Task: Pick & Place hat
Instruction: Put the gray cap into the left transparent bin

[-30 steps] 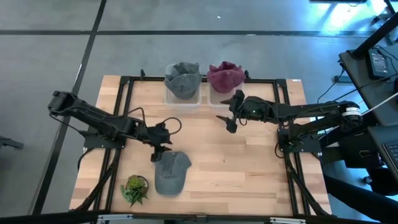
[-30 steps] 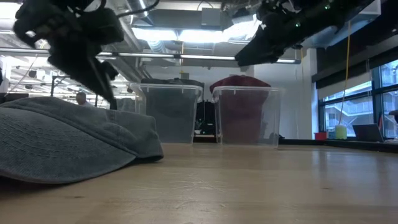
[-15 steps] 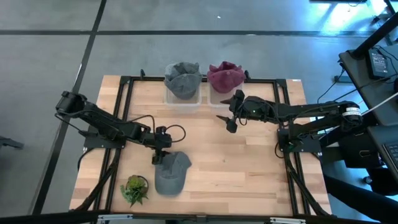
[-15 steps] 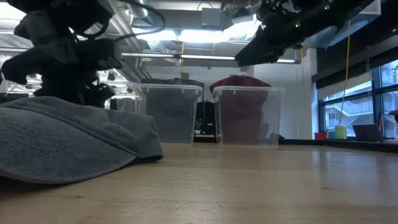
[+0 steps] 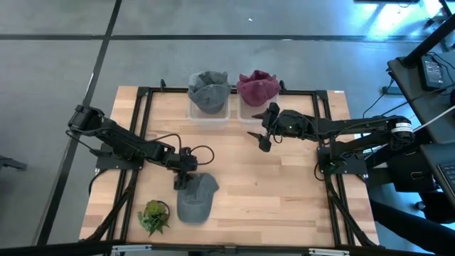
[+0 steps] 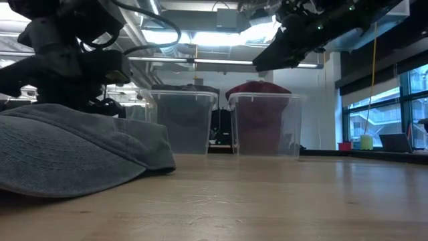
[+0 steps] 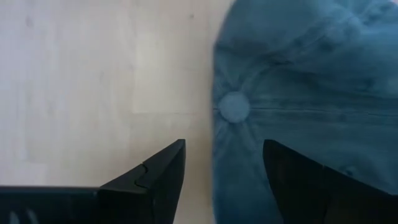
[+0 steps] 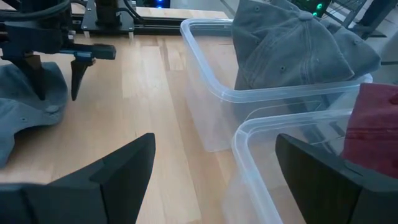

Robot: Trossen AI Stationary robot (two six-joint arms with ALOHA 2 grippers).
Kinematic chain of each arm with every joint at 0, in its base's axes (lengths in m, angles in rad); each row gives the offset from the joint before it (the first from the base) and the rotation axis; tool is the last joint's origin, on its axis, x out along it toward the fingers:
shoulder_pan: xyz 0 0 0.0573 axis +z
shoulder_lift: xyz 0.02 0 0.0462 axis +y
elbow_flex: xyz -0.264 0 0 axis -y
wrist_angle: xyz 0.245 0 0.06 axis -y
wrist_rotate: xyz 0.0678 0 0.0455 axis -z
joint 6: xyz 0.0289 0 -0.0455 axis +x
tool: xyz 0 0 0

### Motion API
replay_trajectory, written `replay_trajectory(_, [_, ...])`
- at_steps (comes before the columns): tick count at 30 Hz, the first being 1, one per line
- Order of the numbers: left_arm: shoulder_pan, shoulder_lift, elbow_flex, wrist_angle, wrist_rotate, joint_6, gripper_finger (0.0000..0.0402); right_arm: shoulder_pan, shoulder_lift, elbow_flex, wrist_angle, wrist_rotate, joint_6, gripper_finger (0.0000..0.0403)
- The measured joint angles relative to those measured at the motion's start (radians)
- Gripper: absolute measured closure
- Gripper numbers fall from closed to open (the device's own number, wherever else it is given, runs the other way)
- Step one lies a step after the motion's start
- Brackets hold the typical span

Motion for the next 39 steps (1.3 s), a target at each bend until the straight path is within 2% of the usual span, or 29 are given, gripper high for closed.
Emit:
replay_trajectory(7, [0.0,0.013,0.0,0.037,0.003,-0.001,0.0194,0.0,0.0,0.0,-0.003,0.0,0.002,0.007])
replay_trajectory(11, [0.0,0.043,0.001,0.102,0.008,0.008,0.0197,0.0,0.0,0.0,-0.008,0.0,0.002,0.007])
replay_trajectory(19, [-0.001,0.128,0.006,0.108,-0.01,0.018,0.0217,0.0,0.001,0.0,-0.015,0.0,-0.001,0.007])
replay_trajectory(24, [0.0,0.127,0.003,0.112,-0.023,0.018,0.0266,0.0,0.001,0.0,-0.016,0.0,-0.014,0.007])
replay_trajectory(32, [0.001,0.123,0.006,0.127,-0.013,0.025,0.0386,0.0,0.001,0.0,-0.016,0.0,-0.02,0.007])
replay_trajectory(39, [0.011,0.026,0.072,0.025,0.026,0.028,0.0394,0.0,0.001,0.0,-0.02,0.0,-0.025,0.007])
